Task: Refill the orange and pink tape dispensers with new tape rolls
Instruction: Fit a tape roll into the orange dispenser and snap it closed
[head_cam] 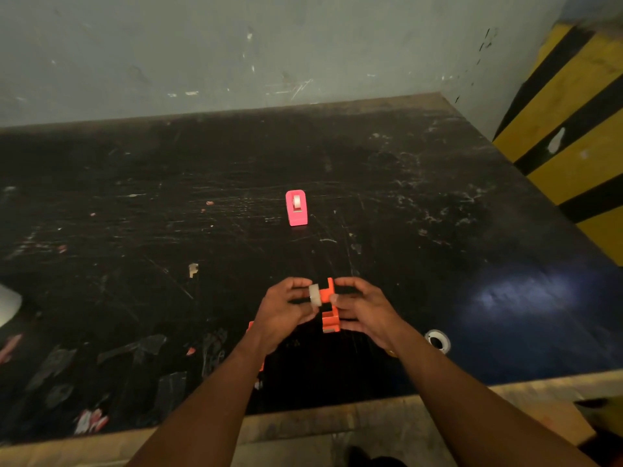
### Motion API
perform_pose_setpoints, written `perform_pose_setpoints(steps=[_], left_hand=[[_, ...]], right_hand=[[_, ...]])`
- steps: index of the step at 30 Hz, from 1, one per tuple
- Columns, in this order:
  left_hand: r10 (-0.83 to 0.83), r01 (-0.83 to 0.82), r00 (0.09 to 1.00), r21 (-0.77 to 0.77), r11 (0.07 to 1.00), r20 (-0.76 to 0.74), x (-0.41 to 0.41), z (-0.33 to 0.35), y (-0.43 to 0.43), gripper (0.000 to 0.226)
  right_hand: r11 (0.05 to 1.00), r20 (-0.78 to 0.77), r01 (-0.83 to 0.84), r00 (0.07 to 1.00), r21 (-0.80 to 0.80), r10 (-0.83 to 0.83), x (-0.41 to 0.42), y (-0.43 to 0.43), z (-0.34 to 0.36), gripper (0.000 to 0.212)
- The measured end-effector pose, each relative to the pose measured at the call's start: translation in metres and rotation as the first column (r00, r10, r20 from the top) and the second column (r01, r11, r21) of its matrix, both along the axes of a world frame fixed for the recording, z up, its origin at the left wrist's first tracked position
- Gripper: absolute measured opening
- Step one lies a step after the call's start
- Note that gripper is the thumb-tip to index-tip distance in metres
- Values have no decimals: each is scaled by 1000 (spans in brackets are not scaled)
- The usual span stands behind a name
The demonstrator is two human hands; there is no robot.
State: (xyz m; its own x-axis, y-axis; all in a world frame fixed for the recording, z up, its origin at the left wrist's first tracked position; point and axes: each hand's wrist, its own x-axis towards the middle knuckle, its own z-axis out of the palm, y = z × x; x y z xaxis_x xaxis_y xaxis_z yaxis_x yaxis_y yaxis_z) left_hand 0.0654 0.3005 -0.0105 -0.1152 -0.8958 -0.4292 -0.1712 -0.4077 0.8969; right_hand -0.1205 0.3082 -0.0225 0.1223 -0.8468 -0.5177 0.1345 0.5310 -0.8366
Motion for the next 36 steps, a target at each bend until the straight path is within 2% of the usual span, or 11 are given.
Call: perform_pose_setpoints(steps=[4, 16, 21, 25, 28, 32, 34, 36], left_hand=[[-37, 39, 997, -38, 999, 61, 1, 6, 4, 46], [-36, 39, 998, -87, 995, 43, 0, 9, 12, 45], [-45, 52, 996, -85, 995, 76, 9, 5, 12, 46], [-81, 91, 991, -93, 992, 111, 13, 6, 13, 44], [-135, 148, 982, -91, 985, 135, 14, 9, 14, 43], [-178, 196, 963, -76, 978, 203, 20, 14, 15, 59], [-102, 140, 947, -107, 984, 303, 25, 13, 14, 61], [21, 59, 893, -164, 985, 450, 33, 11, 14, 57]], right_hand=[[999, 43, -38, 998, 27, 37, -5, -1, -1, 37], [992, 78, -109, 991, 57, 105, 5, 7, 6, 27], [983, 143, -165, 978, 80, 152, 7, 10, 8, 42], [973, 78, -215, 975, 89, 208, 11, 14, 9, 49], [977, 34, -189, 982, 94, 186, 14, 16, 8, 49], [985, 3, -146, 989, 95, 147, 22, 20, 8, 51], [985, -3, -138, 990, 101, 139, 28, 23, 8, 51], [984, -11, -137, 990, 115, 139, 32, 26, 7, 51]])
